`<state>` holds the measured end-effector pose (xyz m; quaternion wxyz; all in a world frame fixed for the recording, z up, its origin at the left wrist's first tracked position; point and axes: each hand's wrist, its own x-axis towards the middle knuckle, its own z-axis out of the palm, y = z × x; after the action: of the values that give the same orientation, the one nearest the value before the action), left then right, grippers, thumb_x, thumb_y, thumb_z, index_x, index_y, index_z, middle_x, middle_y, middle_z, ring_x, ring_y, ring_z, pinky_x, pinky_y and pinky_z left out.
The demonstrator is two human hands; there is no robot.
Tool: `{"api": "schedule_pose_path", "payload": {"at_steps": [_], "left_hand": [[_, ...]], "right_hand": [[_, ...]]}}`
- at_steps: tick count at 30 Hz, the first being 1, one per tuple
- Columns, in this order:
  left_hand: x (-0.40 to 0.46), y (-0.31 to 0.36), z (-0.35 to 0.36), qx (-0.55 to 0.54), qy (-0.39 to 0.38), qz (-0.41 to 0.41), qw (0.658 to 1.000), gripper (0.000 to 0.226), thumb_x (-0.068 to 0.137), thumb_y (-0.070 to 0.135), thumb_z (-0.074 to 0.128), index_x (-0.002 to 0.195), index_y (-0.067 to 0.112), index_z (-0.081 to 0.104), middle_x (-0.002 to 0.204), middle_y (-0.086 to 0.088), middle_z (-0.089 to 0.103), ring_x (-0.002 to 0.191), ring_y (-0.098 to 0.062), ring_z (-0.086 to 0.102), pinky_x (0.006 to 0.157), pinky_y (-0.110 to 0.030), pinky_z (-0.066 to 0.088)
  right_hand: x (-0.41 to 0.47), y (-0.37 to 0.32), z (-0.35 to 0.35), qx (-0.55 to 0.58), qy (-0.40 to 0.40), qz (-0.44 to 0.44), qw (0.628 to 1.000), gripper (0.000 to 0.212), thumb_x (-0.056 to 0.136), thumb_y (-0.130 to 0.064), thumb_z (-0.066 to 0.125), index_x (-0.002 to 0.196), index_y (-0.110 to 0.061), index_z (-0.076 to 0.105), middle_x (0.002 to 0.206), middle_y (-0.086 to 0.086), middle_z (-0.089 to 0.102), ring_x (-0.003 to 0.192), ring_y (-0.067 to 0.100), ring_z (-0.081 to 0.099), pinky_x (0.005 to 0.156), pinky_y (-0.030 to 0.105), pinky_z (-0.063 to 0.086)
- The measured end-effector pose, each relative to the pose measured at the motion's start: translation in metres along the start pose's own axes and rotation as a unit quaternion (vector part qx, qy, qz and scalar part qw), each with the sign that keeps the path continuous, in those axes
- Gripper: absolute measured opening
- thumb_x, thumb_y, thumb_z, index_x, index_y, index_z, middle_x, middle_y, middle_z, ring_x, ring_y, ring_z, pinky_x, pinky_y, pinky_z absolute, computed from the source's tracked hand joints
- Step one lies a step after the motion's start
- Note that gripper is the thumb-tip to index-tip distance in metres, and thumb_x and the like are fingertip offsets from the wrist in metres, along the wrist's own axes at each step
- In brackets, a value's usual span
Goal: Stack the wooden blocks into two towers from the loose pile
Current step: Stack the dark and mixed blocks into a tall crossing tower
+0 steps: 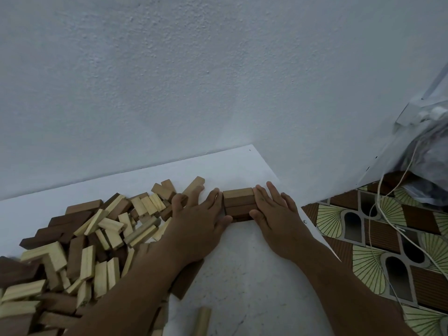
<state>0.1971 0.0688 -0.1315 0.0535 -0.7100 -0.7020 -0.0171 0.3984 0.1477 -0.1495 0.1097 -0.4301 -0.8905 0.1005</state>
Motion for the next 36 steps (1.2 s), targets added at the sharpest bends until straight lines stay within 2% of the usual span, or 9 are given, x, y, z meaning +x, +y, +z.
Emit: {"api": "schedule_pose_path", "payload": {"at_steps": [10, 14, 17, 20, 22, 24, 27, 33, 36], "left_hand": [[-0.002, 0.000, -0.009, -0.025, -0.017, 0.001, 1.000, 0.091, 0.088, 0.069, -0.011, 0.148, 0.021, 0.037, 0.156, 0.008, 0.036, 0.147, -0.024, 0.021, 0.110, -0.052, 0.016], [-0.004, -0.004, -0.025, -0.262, 0.023, -0.044, 0.964, 0.077, 0.085, 0.065, 0.001, 0.146, 0.032, 0.035, 0.154, 0.008, 0.031, 0.144, -0.002, 0.011, 0.115, -0.039, 0.004], [-0.009, -0.014, -0.034, -0.441, 0.112, -0.089, 0.886, 0.056, 0.097, 0.056, 0.024, 0.133, 0.029, 0.057, 0.136, 0.016, 0.055, 0.134, 0.001, 0.038, 0.116, -0.040, 0.026], [-0.024, -0.024, -0.048, -0.500, 0.159, -0.142, 0.839, 0.026, 0.103, 0.028, 0.046, 0.107, 0.029, 0.071, 0.106, 0.012, 0.071, 0.102, -0.004, 0.063, 0.090, -0.034, 0.052], [-0.036, -0.032, -0.054, -0.458, 0.157, -0.148, 0.863, 0.023, 0.095, 0.013, 0.058, 0.090, 0.031, 0.071, 0.090, 0.012, 0.071, 0.086, -0.007, 0.064, 0.072, -0.029, 0.052], [-0.050, -0.042, -0.053, -0.369, 0.146, -0.119, 0.910, 0.023, 0.087, 0.012, 0.066, 0.083, 0.035, 0.069, 0.084, 0.023, 0.066, 0.087, 0.005, 0.059, 0.074, -0.016, 0.046], [-0.073, -0.052, -0.045, -0.238, 0.102, -0.061, 0.964, 0.008, 0.079, 0.035, 0.063, 0.084, 0.037, 0.069, 0.089, 0.024, 0.063, 0.094, -0.003, 0.055, 0.083, -0.038, 0.048], [-0.105, -0.055, -0.041, -0.189, 0.018, -0.034, 0.981, 0.048, 0.071, 0.067, 0.051, 0.114, 0.048, 0.058, 0.134, 0.032, 0.042, 0.135, -0.002, 0.026, 0.097, -0.038, 0.021], [-0.107, -0.057, -0.040, -0.196, 0.006, -0.023, 0.980, 0.044, 0.072, 0.064, 0.054, 0.114, 0.050, 0.052, 0.138, 0.038, 0.032, 0.141, 0.000, 0.015, 0.099, -0.036, 0.012]], "right_hand": [[0.000, 0.002, -0.001, 0.014, 0.001, -0.013, 1.000, 0.101, 0.074, -0.071, -0.026, 0.154, -0.019, 0.009, 0.161, -0.007, 0.007, 0.144, 0.007, -0.021, 0.117, 0.030, -0.011], [-0.003, 0.002, -0.007, 0.091, 0.031, -0.025, 0.995, 0.088, 0.085, -0.070, -0.011, 0.153, -0.017, 0.005, 0.161, -0.003, 0.007, 0.144, 0.007, -0.020, 0.119, 0.036, -0.008], [-0.007, -0.013, -0.017, 0.137, 0.093, -0.064, 0.984, 0.068, 0.097, -0.057, 0.015, 0.152, -0.016, 0.021, 0.158, -0.005, 0.019, 0.147, 0.007, -0.006, 0.121, 0.036, 0.001], [-0.015, -0.045, -0.024, 0.139, 0.156, -0.136, 0.968, 0.045, 0.097, -0.037, 0.044, 0.136, -0.016, 0.053, 0.142, -0.005, 0.050, 0.139, 0.010, 0.034, 0.117, 0.035, 0.024], [-0.023, -0.069, -0.020, 0.148, 0.153, -0.172, 0.962, 0.033, 0.094, -0.031, 0.052, 0.120, -0.017, 0.065, 0.122, -0.004, 0.065, 0.118, 0.011, 0.055, 0.105, 0.035, 0.041], [-0.032, -0.091, -0.013, 0.138, 0.111, -0.190, 0.966, 0.027, 0.092, -0.033, 0.052, 0.110, -0.019, 0.067, 0.110, -0.003, 0.068, 0.101, 0.013, 0.060, 0.093, 0.034, 0.049], [-0.041, -0.108, -0.002, 0.101, 0.036, -0.204, 0.973, 0.025, 0.092, -0.045, 0.048, 0.102, -0.029, 0.066, 0.104, -0.006, 0.063, 0.091, 0.014, 0.054, 0.082, 0.031, 0.049], [-0.052, -0.091, -0.007, 0.104, 0.020, -0.186, 0.977, 0.025, 0.087, -0.051, 0.052, 0.101, -0.038, 0.068, 0.112, -0.011, 0.056, 0.098, 0.010, 0.048, 0.082, 0.030, 0.045], [-0.060, -0.073, -0.013, 0.100, 0.015, -0.168, 0.981, 0.027, 0.087, -0.051, 0.050, 0.105, -0.040, 0.067, 0.112, -0.018, 0.054, 0.097, 0.004, 0.047, 0.083, 0.029, 0.044]]}}
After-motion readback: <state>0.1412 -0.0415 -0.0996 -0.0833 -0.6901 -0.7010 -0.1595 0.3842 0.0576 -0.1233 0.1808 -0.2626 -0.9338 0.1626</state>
